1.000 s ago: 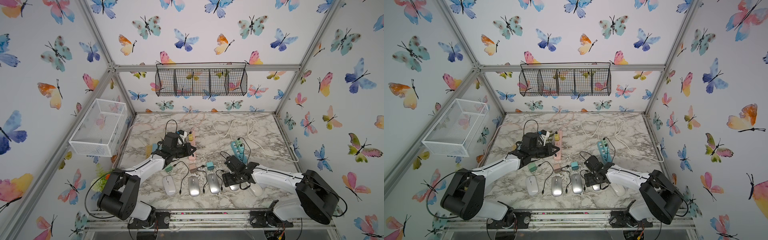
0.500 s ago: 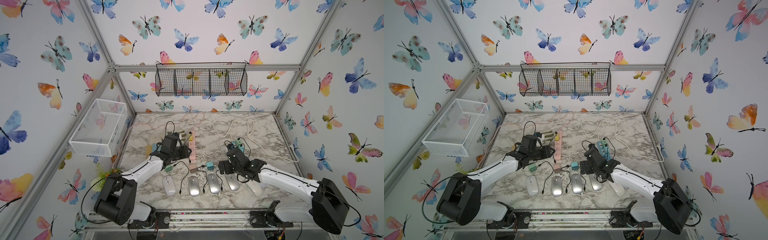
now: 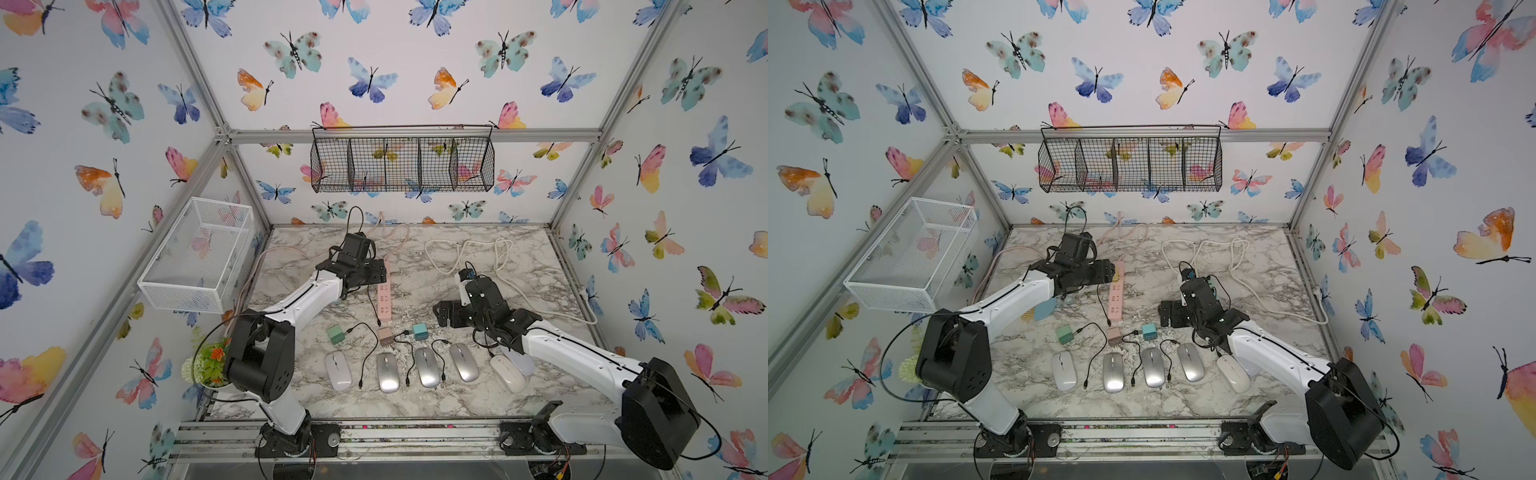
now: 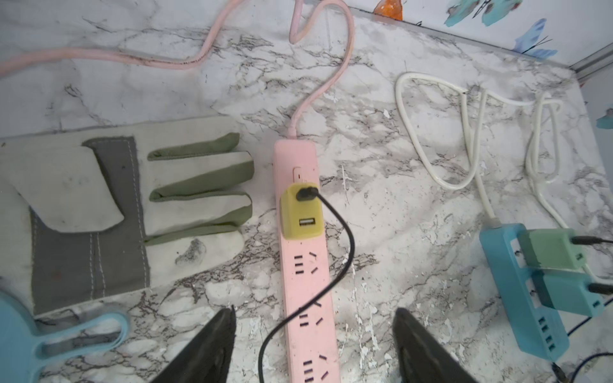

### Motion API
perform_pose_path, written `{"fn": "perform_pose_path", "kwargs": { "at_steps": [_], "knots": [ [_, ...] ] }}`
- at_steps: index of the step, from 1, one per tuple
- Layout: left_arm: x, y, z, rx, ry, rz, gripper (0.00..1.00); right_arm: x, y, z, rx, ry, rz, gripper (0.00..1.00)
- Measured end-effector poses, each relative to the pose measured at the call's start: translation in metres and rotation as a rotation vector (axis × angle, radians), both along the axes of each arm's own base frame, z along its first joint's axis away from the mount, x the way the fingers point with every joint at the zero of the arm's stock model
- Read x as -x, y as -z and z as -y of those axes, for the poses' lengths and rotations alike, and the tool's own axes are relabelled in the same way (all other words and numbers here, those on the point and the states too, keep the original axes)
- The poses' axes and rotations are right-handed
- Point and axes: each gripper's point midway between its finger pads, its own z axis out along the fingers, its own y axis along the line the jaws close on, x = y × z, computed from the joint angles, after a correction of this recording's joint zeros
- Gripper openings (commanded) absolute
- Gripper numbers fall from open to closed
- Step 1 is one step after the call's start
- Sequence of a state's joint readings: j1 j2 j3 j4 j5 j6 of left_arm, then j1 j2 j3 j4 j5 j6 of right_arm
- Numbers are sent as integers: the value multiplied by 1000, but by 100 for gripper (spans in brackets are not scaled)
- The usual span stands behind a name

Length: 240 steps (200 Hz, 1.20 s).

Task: Unplug the wireless mouse
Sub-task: Remove the plug from the socket.

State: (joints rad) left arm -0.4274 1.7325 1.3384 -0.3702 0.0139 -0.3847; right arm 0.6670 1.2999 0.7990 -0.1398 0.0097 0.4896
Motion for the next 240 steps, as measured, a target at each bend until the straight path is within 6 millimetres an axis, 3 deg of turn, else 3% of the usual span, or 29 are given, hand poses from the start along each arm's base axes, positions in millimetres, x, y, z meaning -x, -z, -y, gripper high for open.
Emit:
{"fn": "perform_pose_path", "kwargs": {
  "at_steps": [18,53,147,197,240],
  "knots": [
    [-12,11,2,-50,5,-35,67,-2,-1,1,-9,-3,-3,92],
    [-16,37,2,-112,27,-109,65,-1,-1,0,-20,-12,-9,91],
    [-39,76,11,-166,54,-169,44,3,7,-7,-34,-49,-48,88],
    [-43,80,13,-169,54,-171,24,5,12,-9,-34,-60,-66,87],
    [-44,80,12,-166,52,-171,12,2,13,-13,-48,-65,-60,86]
  ]
}}
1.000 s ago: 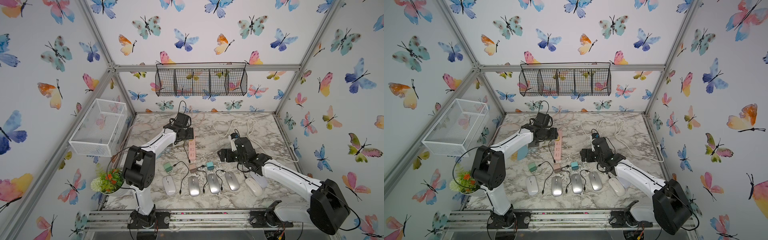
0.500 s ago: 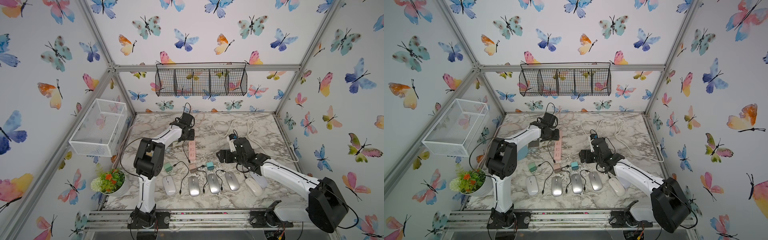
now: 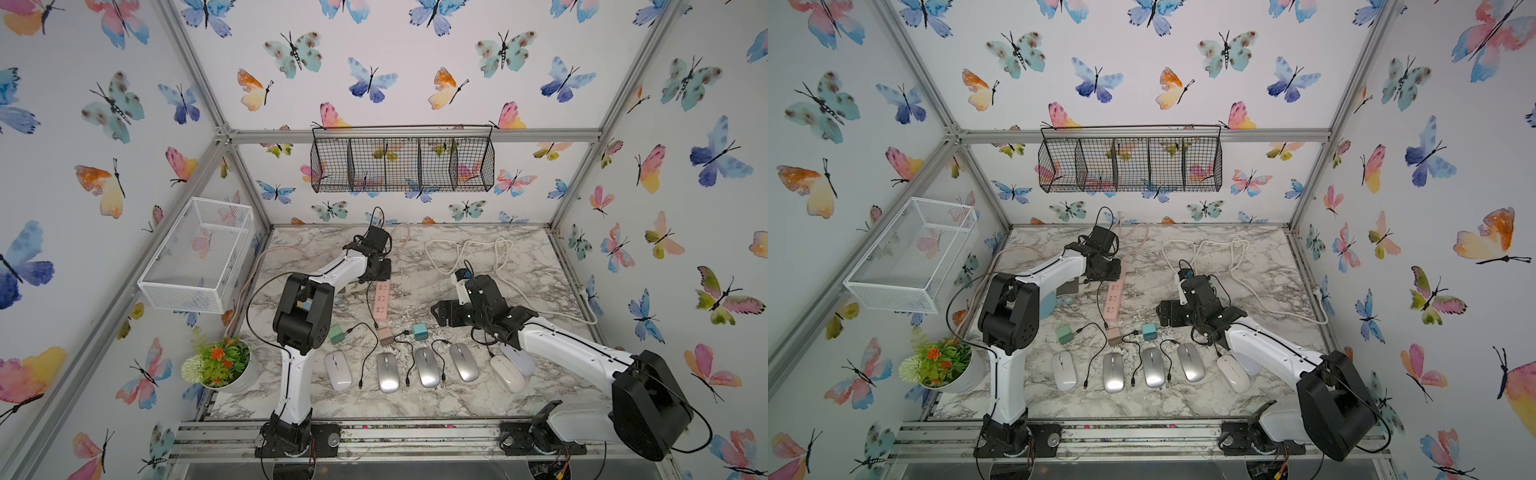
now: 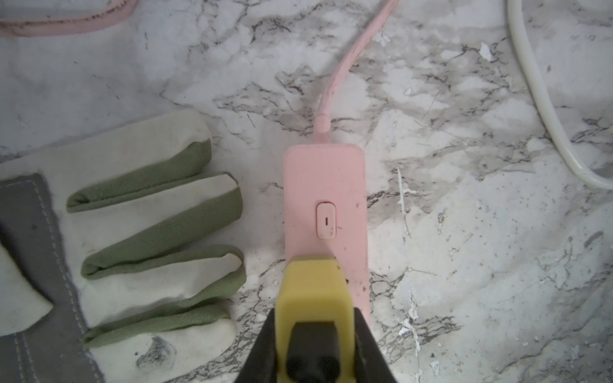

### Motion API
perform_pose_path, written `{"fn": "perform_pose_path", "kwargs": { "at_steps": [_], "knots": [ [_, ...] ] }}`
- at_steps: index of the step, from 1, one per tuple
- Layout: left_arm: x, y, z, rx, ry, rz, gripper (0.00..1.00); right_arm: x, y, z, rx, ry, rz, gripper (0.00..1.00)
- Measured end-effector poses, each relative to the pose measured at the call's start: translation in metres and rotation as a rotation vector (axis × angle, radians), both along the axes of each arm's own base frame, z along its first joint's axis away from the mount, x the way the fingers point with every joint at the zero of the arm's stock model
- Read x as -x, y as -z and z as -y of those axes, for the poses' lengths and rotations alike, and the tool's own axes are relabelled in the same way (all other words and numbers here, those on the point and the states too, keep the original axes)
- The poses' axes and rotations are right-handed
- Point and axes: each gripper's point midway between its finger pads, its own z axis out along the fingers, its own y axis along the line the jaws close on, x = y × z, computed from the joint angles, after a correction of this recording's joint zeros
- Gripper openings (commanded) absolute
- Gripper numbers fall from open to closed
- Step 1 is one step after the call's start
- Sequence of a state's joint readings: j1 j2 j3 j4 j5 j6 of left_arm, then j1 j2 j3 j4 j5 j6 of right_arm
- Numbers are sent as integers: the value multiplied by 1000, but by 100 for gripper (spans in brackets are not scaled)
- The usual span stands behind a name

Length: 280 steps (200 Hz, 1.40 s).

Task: Unplug the wireless mouse
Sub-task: Remove the plug from the socket.

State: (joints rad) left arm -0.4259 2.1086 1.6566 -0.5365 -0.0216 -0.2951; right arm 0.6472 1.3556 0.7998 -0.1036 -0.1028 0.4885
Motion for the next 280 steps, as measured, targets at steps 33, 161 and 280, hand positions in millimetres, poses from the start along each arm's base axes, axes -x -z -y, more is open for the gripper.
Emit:
{"fn": "perform_pose_path", "kwargs": {
  "at_steps": [33,161,280],
  "knots": [
    [-1,0,-4,73,-11,-8,4,-10,7,-17,-41,-22,-15,86],
    [10,5,-39,513,-96,-66,0,-91,53,-139,-338,-94,-237,62],
    [12,6,-38,548,-96,-69,0,-138,75,-198,-423,-109,-308,51]
  ]
}}
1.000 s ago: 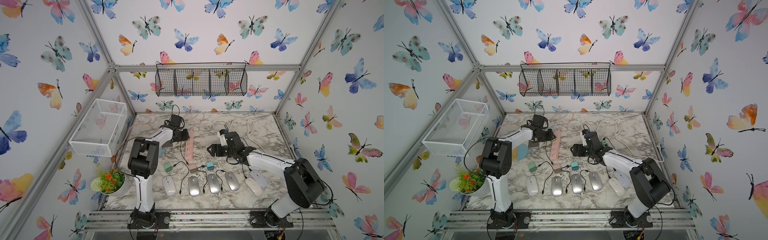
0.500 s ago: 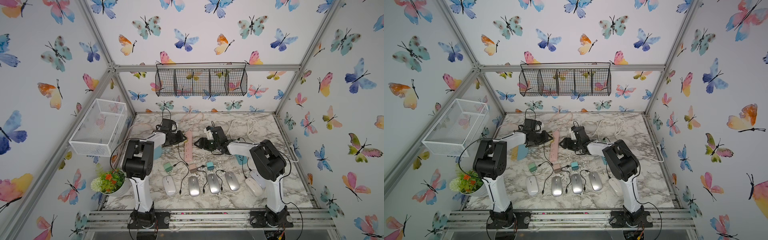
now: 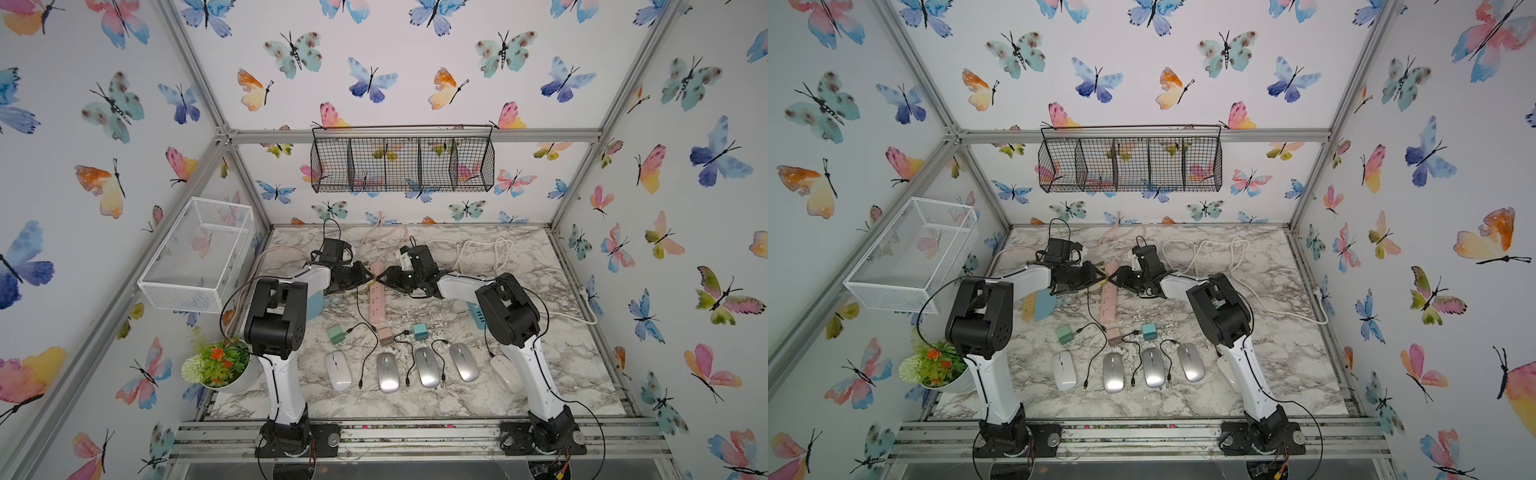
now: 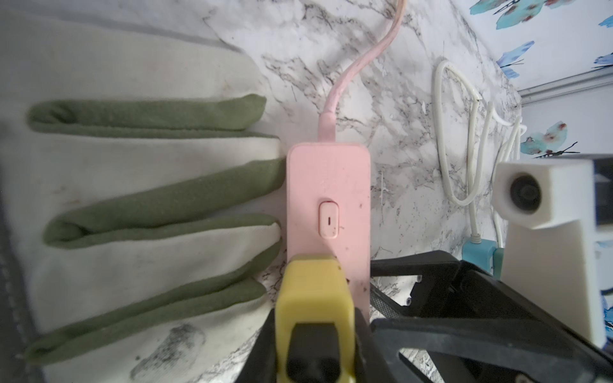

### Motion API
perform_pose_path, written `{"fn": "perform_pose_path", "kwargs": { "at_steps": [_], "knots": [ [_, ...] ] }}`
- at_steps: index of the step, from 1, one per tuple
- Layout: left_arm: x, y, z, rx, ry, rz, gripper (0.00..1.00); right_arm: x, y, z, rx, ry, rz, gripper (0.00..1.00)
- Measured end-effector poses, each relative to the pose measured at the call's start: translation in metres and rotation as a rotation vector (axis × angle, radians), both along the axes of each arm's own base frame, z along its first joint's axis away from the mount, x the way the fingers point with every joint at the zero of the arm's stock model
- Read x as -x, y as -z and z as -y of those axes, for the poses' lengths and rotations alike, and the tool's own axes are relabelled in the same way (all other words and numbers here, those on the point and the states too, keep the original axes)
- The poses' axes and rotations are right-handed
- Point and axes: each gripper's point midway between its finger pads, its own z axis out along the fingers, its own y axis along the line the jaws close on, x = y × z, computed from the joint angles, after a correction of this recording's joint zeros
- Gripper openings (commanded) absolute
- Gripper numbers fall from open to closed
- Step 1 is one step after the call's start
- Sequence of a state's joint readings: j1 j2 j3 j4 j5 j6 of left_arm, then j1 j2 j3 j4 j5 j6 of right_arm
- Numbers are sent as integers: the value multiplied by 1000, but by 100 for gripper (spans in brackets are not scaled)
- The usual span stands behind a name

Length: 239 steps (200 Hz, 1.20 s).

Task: Unplug the wireless mouse
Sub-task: Remove the plug from the socket.

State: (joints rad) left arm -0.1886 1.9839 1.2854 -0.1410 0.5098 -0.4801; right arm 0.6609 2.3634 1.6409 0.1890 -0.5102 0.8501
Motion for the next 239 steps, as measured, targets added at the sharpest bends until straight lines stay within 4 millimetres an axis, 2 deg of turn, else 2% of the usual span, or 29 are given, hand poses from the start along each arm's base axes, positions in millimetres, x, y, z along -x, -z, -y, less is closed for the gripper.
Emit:
{"fn": "perform_pose_path", "kwargs": {
  "at_steps": [49,89,123,190,208,239],
  "knots": [
    [0,0,0,5,-1,-1,0,2,4,-7,-2,-16,-35,46],
    [0,0,-2,6,-3,-3,0,-2,5,-8,0,-3,-51,31],
    [0,-1,-1,8,-3,-3,0,-3,7,-6,0,20,-78,22],
    [0,0,-3,97,-39,16,0,-9,8,0,48,82,-63,14],
    [0,0,-5,62,-50,16,0,-8,8,-1,51,87,-58,13],
    [-1,-5,-7,-98,-59,33,0,-9,9,-1,50,90,-57,12]
  ]
}}
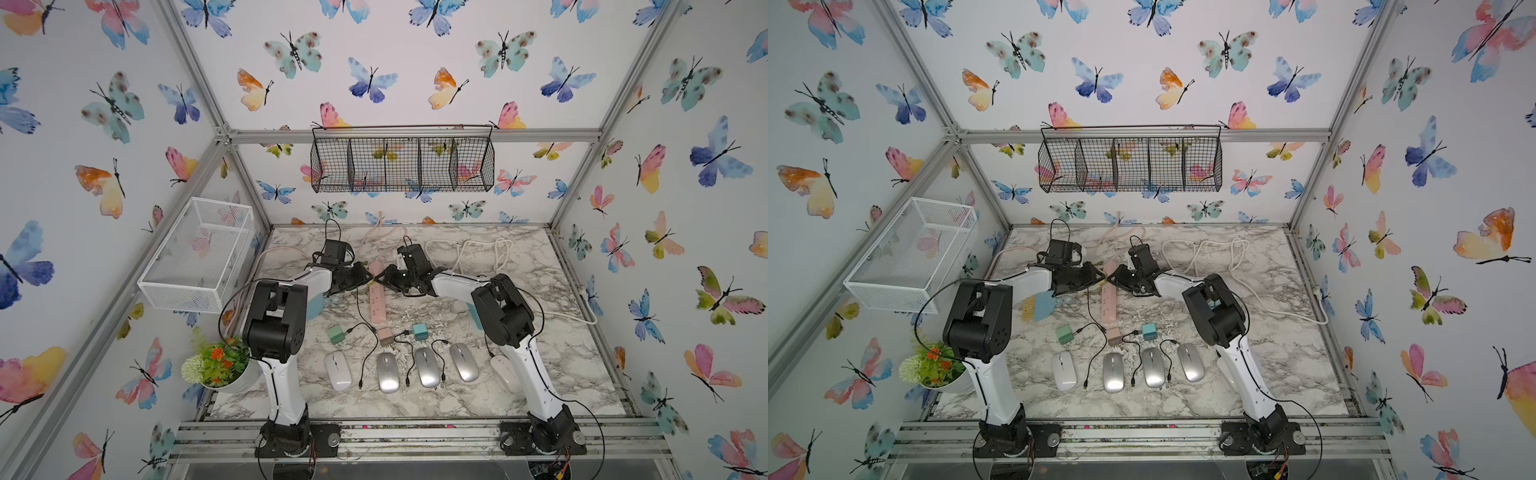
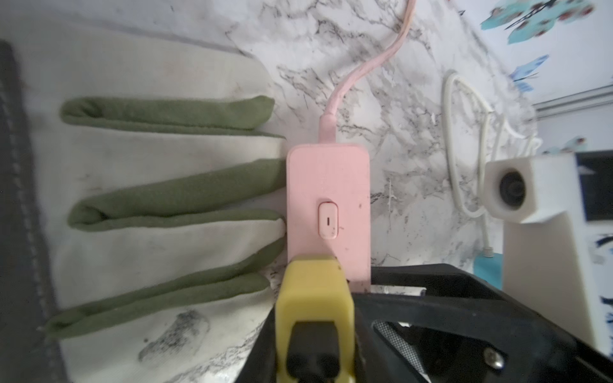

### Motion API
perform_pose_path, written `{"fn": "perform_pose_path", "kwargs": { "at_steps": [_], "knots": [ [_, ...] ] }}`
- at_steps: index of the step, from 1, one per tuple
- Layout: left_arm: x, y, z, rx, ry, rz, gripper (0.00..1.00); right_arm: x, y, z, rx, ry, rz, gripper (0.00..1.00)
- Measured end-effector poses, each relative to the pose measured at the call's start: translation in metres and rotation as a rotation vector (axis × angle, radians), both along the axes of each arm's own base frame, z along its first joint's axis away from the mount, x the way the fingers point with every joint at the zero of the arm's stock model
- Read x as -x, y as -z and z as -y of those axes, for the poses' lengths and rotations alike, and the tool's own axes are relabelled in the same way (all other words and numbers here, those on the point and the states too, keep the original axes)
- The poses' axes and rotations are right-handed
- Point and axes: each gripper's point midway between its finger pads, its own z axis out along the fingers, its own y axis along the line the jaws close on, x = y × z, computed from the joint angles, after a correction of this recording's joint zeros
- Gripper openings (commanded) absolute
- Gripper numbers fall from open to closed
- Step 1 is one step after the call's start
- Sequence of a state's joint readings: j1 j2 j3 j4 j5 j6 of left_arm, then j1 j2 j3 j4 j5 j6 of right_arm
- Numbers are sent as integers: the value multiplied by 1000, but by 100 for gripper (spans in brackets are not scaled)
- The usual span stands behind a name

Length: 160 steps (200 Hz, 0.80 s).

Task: Unplug the wireless mouse
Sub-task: Remove the plug from the socket.

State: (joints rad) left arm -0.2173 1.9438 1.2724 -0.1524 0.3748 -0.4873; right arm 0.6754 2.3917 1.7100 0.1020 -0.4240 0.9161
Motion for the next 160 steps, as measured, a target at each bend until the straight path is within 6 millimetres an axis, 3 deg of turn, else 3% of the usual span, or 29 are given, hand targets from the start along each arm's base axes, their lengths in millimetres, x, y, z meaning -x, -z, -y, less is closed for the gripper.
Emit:
{"fn": "perform_pose_path", "kwargs": {
  "at_steps": [49,90,138,160],
  "knots": [
    [7,3,-6,114,-13,-18,0,5,1,-5,-2,-11,0,11],
    [9,0,-7,-27,-28,2,0,7,1,-5,-3,-14,0,11],
    [11,0,-12,74,-47,-26,0,10,1,-8,-4,-22,2,11],
    [11,0,-11,-11,-43,-23,0,10,1,-8,-4,-22,3,10]
  ]
}}
